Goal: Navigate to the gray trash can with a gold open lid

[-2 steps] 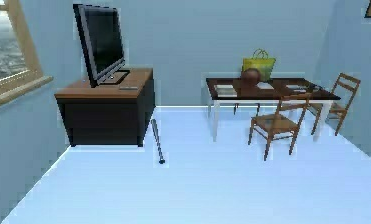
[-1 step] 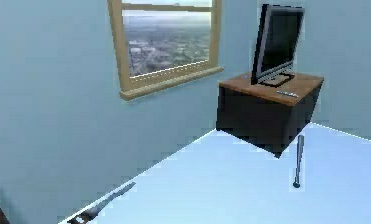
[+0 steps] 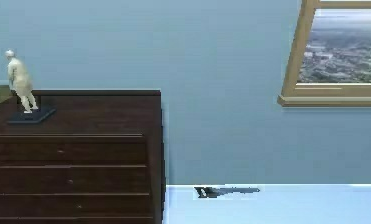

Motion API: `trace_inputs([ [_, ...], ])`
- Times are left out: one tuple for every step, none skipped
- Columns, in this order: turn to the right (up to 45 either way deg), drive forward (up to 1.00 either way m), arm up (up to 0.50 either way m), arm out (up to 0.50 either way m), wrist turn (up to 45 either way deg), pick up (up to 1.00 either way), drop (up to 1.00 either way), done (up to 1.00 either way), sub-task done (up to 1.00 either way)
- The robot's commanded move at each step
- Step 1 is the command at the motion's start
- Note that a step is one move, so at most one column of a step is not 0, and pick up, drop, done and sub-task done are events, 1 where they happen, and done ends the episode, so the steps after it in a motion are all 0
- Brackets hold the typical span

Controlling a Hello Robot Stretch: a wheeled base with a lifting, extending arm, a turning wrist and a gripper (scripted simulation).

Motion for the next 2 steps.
trace_inputs([
  [-45.0, 0.00, 0.00, 0.00, 0.0, 0.00, 0.00, 0.00, 0.00],
  [-36.0, 0.00, 0.00, 0.00, 0.0, 0.00, 0.00, 0.00, 0.00],
])
